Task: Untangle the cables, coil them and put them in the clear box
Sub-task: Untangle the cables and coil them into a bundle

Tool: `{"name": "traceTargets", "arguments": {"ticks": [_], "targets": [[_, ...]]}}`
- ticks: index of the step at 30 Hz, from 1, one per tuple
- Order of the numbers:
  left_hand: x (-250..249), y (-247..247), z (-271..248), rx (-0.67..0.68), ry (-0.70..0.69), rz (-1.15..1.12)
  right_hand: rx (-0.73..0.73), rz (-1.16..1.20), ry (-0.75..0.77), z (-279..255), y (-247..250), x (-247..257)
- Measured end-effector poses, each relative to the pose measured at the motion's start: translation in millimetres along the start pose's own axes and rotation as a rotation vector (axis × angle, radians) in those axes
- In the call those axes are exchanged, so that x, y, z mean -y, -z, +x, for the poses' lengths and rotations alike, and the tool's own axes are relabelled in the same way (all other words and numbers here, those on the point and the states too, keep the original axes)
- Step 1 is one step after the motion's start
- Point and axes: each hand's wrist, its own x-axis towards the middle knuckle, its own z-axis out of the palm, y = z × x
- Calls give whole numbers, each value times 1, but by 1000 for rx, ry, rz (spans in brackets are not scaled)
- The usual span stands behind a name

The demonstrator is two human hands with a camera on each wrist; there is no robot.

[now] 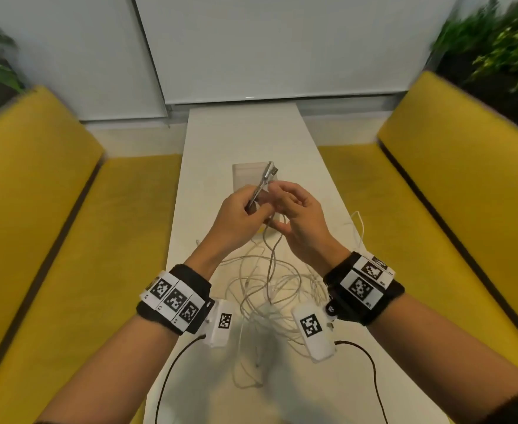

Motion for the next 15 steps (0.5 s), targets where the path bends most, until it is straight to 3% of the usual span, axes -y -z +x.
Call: {"name": "traceTargets", "arguments": {"ticks": [4,7,10,13,15], "targets": [[-3,-7,-1,-10,-2,-26,-25,15,-25,0,-4,-2],[-6,-7,-2,-24,-10,-71,-16,-119,-95,1,-4,-3],[-13,-3,1,-130,22,-213,178,-269,-113,-1,7,-11],[-22,15,9,-254,108,-557,428,-630,-19,-7,27,-31],[-27,28,15,-261,115,-666,492,-851,-21,-12,43,-44]]}}
